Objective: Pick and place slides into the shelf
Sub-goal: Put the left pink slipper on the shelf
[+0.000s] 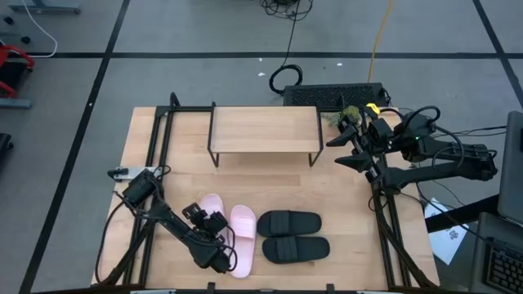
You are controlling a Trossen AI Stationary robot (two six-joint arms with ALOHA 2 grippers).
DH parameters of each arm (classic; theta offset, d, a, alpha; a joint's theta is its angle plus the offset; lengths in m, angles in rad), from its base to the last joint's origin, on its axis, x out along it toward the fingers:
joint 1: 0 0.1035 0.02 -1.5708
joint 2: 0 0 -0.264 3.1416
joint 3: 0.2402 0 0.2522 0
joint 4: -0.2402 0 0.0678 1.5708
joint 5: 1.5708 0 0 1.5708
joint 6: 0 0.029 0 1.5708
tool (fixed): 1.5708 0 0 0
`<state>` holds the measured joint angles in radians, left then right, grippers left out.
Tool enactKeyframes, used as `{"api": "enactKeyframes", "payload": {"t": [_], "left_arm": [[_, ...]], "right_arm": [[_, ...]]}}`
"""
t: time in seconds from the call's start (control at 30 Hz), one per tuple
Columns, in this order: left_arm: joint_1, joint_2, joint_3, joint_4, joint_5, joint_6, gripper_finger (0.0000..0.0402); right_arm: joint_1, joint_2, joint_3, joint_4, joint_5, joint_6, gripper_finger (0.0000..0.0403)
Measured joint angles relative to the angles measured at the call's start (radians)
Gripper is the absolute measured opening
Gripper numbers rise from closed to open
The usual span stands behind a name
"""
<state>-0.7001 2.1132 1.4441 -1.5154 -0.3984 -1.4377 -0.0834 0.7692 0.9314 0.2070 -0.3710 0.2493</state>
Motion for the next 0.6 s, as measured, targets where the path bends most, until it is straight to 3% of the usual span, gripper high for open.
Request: {"api": "enactKeyframes", "payload": {"t": [0.23,0.6], "left_arm": [[0.006,0.000,0.000,0.000,-0.014,0.003,0.0015],[0.004,0.000,0.042,-0.019,0.017,0.002,0.0003]], "right_arm": [[0.000,0.000,0.000,0.001,0.000,-0.003,0.0210],[0.000,0.000,0.000,0.001,0.002,-0.003,0.0210]]}}
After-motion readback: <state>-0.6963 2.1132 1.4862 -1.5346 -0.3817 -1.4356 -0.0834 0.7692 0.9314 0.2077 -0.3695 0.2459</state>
